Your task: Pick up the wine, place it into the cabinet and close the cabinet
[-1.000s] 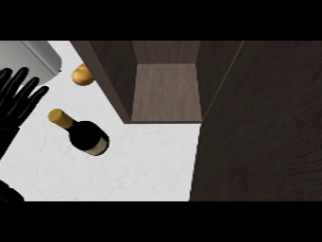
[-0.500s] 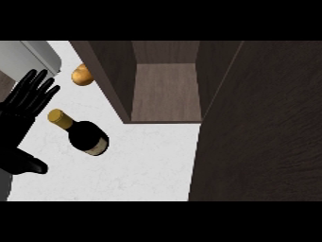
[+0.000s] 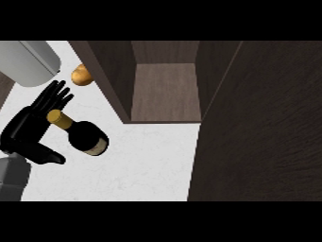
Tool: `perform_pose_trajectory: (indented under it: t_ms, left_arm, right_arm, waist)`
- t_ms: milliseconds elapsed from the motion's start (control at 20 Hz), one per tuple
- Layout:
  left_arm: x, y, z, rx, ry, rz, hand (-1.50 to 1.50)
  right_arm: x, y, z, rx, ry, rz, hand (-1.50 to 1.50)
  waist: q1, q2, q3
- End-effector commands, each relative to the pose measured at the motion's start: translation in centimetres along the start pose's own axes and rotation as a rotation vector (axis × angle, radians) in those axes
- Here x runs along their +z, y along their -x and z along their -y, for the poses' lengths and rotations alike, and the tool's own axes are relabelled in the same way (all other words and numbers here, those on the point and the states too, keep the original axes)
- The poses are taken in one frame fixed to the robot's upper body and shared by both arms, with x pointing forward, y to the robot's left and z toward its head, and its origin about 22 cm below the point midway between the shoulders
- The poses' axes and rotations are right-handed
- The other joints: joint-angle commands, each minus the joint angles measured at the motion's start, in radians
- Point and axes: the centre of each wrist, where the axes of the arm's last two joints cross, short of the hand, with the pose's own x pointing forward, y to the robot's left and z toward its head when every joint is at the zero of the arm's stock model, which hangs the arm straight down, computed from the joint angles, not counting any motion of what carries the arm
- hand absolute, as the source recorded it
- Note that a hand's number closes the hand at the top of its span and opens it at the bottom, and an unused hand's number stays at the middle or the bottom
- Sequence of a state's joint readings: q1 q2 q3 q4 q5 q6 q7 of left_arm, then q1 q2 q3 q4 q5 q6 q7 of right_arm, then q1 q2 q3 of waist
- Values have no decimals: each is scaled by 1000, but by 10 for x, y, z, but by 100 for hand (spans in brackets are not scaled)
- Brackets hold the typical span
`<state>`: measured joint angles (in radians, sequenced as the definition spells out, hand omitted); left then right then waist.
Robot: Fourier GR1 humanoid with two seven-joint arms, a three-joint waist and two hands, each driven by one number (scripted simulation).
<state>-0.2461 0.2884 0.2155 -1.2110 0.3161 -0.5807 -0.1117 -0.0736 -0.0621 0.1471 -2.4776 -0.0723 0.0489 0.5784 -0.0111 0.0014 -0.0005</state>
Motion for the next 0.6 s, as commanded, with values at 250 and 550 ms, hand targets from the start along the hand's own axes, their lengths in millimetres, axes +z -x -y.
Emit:
perform_pose_trajectory:
  t_ms: [250, 550]
  left_arm:
    - [9, 61, -19, 11, 0, -48, -150]
    - [28, 87, -18, 22, 22, -72, -150]
  right_arm:
    - [7, 4, 7, -45, -18, 54, -150]
    - [3, 1, 0, -42, -8, 62, -150]
  waist:
    - [-3, 2, 0]
    - [5, 0, 0]
